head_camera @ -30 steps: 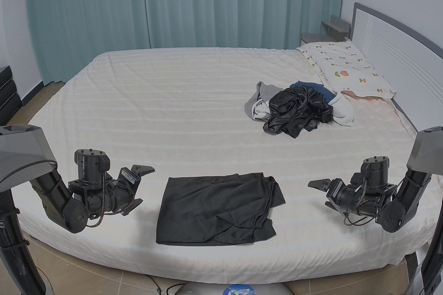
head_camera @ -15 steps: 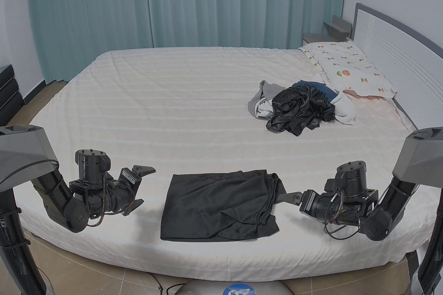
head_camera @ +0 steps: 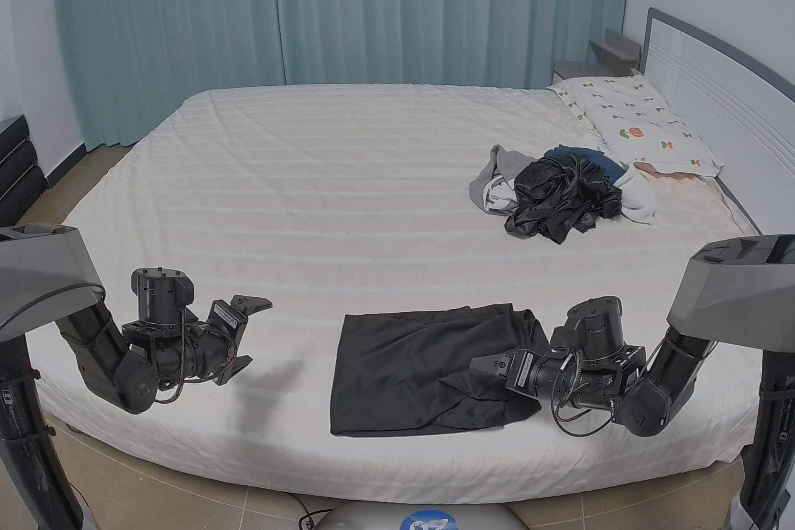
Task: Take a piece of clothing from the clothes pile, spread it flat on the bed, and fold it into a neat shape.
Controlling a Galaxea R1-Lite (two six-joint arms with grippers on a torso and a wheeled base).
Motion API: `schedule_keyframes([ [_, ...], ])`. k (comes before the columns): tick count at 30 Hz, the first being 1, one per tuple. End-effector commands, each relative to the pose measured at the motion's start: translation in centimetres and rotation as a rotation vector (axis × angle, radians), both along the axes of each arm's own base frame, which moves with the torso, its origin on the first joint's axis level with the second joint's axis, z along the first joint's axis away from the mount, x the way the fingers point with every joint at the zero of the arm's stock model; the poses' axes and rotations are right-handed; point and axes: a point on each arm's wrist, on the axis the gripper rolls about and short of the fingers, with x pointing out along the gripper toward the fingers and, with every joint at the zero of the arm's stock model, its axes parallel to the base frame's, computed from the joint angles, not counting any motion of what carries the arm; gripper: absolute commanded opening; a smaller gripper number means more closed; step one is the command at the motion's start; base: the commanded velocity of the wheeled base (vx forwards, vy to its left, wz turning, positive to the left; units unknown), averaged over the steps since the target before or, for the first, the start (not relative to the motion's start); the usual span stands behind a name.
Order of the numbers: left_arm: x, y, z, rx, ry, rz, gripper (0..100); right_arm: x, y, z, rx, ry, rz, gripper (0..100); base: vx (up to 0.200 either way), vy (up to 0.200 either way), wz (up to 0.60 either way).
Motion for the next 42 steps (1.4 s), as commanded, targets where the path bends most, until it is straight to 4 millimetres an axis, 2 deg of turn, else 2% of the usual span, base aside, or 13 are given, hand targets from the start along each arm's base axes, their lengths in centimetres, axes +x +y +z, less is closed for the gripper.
schedule_keyframes([
  [1, 0.0, 0.0, -0.2, 0.001, 0.007, 0.000, 100, 0.0, 0.0, -0.8, -0.027, 0.008, -0.002, 100, 0.000, 0.000, 0.00],
  [11, -0.1, -0.1, -0.4, 0.004, 0.012, -0.004, 100, -0.2, -0.7, -1.2, -0.104, -0.007, -0.014, 100, 0.000, 0.000, 0.00],
  [12, -0.1, -0.1, -0.4, 0.004, 0.012, -0.004, 100, -0.2, -0.7, -1.3, -0.108, -0.004, -0.012, 0, 0.000, 0.000, 0.00],
  [16, -0.1, -0.1, -0.4, 0.004, 0.012, -0.006, 100, -0.4, -0.8, -1.4, -0.119, 0.003, -0.007, 0, 0.000, 0.000, 0.00],
  [25, -0.2, -0.2, -0.4, 0.005, 0.015, -0.007, 100, -1.7, -3.3, -0.2, -0.164, -0.005, -0.023, 0, 0.000, 0.000, 0.00],
  [31, -0.2, -0.2, -0.4, 0.005, 0.017, -0.007, 100, -2.7, -4.6, -0.8, -0.208, 0.021, -0.009, 0, 0.000, 0.000, 0.00],
  [38, -0.2, -0.2, -0.6, 0.007, 0.021, -0.010, 100, -2.8, -4.9, -0.8, -0.218, 0.023, -0.012, 0, 0.000, 0.000, 0.00],
  [42, -0.2, -0.2, -0.7, 0.009, 0.023, -0.009, 100, -2.8, -6.0, -1.1, -0.252, 0.025, -0.020, 0, 0.000, 0.000, 0.00],
])
